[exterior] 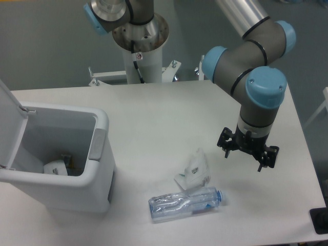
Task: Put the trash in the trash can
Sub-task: 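Lower the open gripper over the crumpled white tissue, then close the gripper on the tissue and lift it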
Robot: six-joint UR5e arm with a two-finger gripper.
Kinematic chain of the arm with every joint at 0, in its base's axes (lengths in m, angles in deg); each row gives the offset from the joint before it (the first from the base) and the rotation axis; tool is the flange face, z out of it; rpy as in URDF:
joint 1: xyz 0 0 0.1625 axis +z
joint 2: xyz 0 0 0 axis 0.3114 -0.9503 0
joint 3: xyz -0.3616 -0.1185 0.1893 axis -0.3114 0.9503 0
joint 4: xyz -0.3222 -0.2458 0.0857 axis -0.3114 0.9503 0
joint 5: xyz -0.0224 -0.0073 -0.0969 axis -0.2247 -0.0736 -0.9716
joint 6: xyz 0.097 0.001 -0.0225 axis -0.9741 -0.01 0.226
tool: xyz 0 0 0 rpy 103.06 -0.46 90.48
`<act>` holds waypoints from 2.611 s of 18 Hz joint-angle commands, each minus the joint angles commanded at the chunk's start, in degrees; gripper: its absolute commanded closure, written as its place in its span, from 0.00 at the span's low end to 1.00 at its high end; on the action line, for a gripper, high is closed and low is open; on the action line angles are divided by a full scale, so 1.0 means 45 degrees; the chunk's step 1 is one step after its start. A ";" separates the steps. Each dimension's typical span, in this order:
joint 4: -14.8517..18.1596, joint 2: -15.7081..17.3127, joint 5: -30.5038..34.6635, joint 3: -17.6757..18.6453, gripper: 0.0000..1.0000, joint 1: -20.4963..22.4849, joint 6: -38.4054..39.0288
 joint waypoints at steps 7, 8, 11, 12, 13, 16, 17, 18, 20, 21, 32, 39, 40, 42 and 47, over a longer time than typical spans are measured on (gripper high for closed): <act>-0.0369 0.0097 0.0294 0.0564 0.00 -0.0430 0.0937; -0.0700 0.0252 0.0255 0.0915 0.00 -0.0450 0.0977; -0.2124 0.0837 0.0313 0.2727 0.00 -0.0840 0.1016; -0.2593 0.1072 0.0313 0.3412 0.00 -0.0918 0.1016; -0.2810 0.1248 0.0313 0.3921 0.00 -0.0938 0.1016; -0.2910 0.1172 0.0314 0.4434 0.00 -0.1016 0.0938; -0.2910 0.1114 0.0236 0.4415 0.00 -0.1094 0.0841; -0.2910 0.0959 0.0216 0.4415 0.00 -0.1133 0.0802; -0.2949 0.0569 0.0216 0.4396 0.00 -0.1289 0.0821; -0.2930 0.0315 0.0216 0.4182 0.02 -0.1329 0.0840; -0.2735 -0.0137 0.0099 0.3068 1.00 -0.1466 0.1348; 0.0093 0.0351 -0.2496 0.1683 1.00 -0.0548 0.1348; 0.0368 0.0429 -0.2557 0.1448 1.00 -0.0567 0.1348; 0.0701 0.0566 -0.2674 0.1115 1.00 -0.0548 0.1368; 0.1347 0.1502 -0.4487 0.0665 1.00 -0.0333 0.1523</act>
